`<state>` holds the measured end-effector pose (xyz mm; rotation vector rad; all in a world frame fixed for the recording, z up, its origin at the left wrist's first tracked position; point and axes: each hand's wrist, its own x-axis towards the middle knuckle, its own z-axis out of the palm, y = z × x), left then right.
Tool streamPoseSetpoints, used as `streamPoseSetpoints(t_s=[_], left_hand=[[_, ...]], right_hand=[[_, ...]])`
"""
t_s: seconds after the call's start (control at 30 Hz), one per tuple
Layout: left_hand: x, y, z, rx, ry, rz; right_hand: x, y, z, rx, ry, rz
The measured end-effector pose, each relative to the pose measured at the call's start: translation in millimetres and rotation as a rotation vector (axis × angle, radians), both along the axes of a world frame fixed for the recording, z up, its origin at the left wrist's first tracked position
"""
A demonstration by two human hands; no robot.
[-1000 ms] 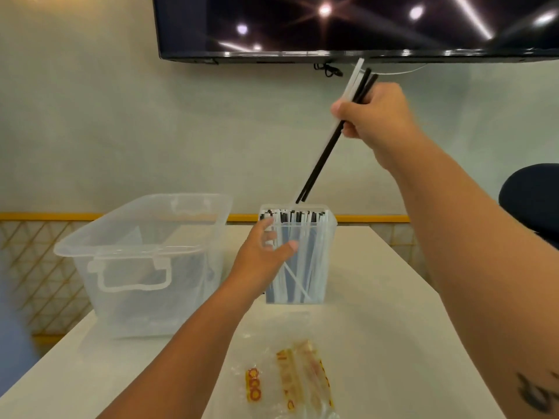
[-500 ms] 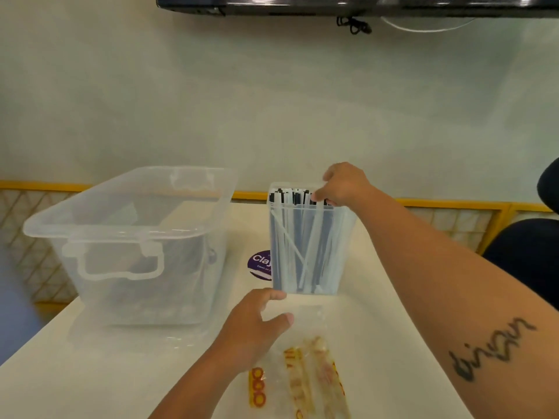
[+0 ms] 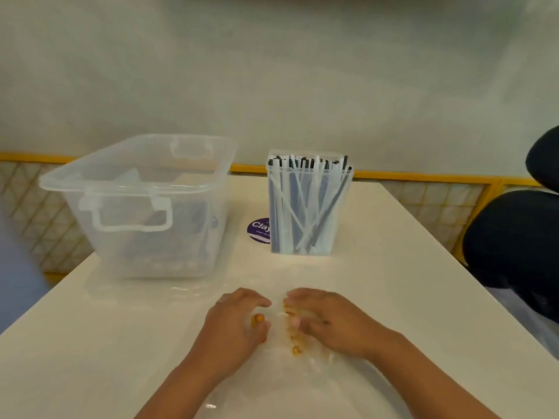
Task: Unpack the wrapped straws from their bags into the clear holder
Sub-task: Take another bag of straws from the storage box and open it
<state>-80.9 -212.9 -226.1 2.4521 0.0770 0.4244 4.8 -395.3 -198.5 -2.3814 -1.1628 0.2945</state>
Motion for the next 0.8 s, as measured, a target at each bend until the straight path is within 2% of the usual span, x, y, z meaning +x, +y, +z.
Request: streamPoseSetpoints(t_s=[0.1, 0.23, 0.4, 0.5, 0.67, 0.73, 0.8], left_hand=[[-13, 6, -6, 0.037, 0.07, -0.018], [-24, 17, -19, 0.085, 0.129, -0.059], [-38, 22, -12, 0.074, 0.257, -0.146], [-47, 26, -3, 0.077, 0.394, -0.259], [-57, 26, 2, 0.123, 0.518, -0.332], [-57, 27, 2, 0.022, 0.503, -0.279], [-55, 29, 2, -0.132, 0.479, -0.248]], right_hand=[[-3, -18, -13, -0.048, 0.021, -0.003], [-8, -38, -17, -0.104, 0.182, 0.022], [-21, -51, -17, -0.264, 0.172, 0.113], [-31, -55, -19, -0.275, 0.127, 0.091], [-46, -52, -32, 0.035, -0.044, -0.148], [-49, -48, -29, 0.186, 0.033, -0.274], [-44, -44, -24, 0.247, 0.13, -0.401]])
